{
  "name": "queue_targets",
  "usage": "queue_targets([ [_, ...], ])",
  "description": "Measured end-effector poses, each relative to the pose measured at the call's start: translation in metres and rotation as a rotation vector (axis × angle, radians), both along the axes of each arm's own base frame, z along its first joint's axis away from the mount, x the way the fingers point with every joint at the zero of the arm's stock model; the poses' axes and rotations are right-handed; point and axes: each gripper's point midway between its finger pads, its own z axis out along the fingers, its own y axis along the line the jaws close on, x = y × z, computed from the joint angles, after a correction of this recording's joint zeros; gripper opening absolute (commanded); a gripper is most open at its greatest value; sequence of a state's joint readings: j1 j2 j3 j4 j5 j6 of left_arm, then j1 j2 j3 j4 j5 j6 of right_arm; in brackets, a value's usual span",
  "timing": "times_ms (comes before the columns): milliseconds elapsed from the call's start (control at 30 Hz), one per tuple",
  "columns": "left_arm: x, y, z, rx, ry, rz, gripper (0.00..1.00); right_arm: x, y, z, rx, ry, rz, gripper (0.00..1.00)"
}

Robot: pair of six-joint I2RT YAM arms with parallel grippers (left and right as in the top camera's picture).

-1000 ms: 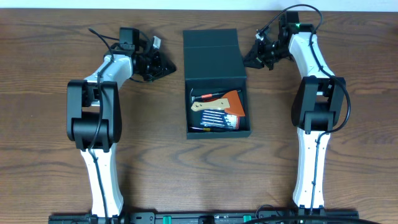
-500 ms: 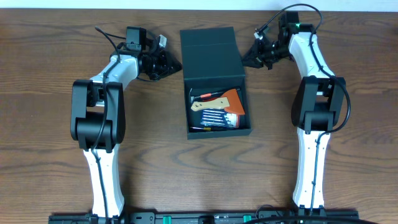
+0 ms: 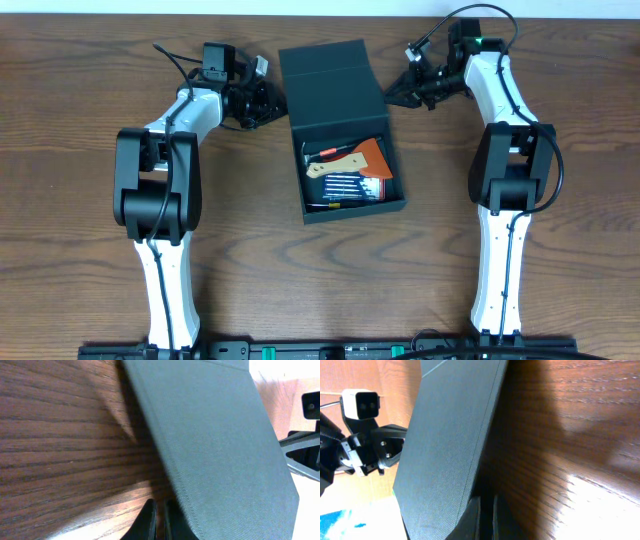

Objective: Pack container
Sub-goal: 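Grip the lid edges with both grippers and tilt it forward, then push the lid down over the box with both grippers to close it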

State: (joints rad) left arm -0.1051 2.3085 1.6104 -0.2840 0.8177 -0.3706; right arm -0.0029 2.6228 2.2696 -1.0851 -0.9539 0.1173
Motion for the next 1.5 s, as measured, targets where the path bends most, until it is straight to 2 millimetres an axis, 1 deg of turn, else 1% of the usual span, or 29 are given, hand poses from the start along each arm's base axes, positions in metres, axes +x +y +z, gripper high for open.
queue_targets([
  [233, 0.002, -0.002, 0.007, -0.013, -0.001, -0.006, 0.05, 0.000, 0.002, 0.003, 0.019, -0.015, 0.013, 0.01],
  [400, 0.015, -0.005, 0.026, -0.020, -0.045, -0.010, 0.05, -0.001, 0.005, 0.007, 0.044, -0.020, 0.021, 0.01],
  [533, 0.019, -0.010, 0.036, -0.021, -0.059, -0.020, 0.06, -0.002, 0.008, 0.009, 0.061, -0.028, 0.030, 0.01],
  [667, 0.019, -0.016, 0.040, -0.018, -0.061, -0.030, 0.05, -0.002, 0.009, 0.011, 0.071, -0.050, 0.045, 0.01],
  [833, 0.012, -0.018, 0.037, -0.012, -0.037, -0.043, 0.06, -0.003, 0.011, 0.014, 0.093, -0.068, 0.061, 0.01],
  [933, 0.008, -0.019, 0.035, -0.005, -0.029, -0.056, 0.06, -0.004, 0.011, 0.014, 0.094, -0.066, 0.063, 0.01],
  [1167, 0.006, -0.020, 0.036, -0.002, -0.030, -0.064, 0.05, -0.009, 0.010, 0.012, 0.086, -0.037, 0.065, 0.01],
  [1300, 0.006, -0.020, 0.043, -0.001, -0.044, -0.070, 0.05, -0.012, 0.010, 0.011, 0.079, -0.025, 0.067, 0.01],
  [1500, 0.004, -0.021, 0.063, -0.010, -0.070, -0.076, 0.05, -0.013, 0.010, 0.011, 0.080, -0.019, 0.068, 0.01],
])
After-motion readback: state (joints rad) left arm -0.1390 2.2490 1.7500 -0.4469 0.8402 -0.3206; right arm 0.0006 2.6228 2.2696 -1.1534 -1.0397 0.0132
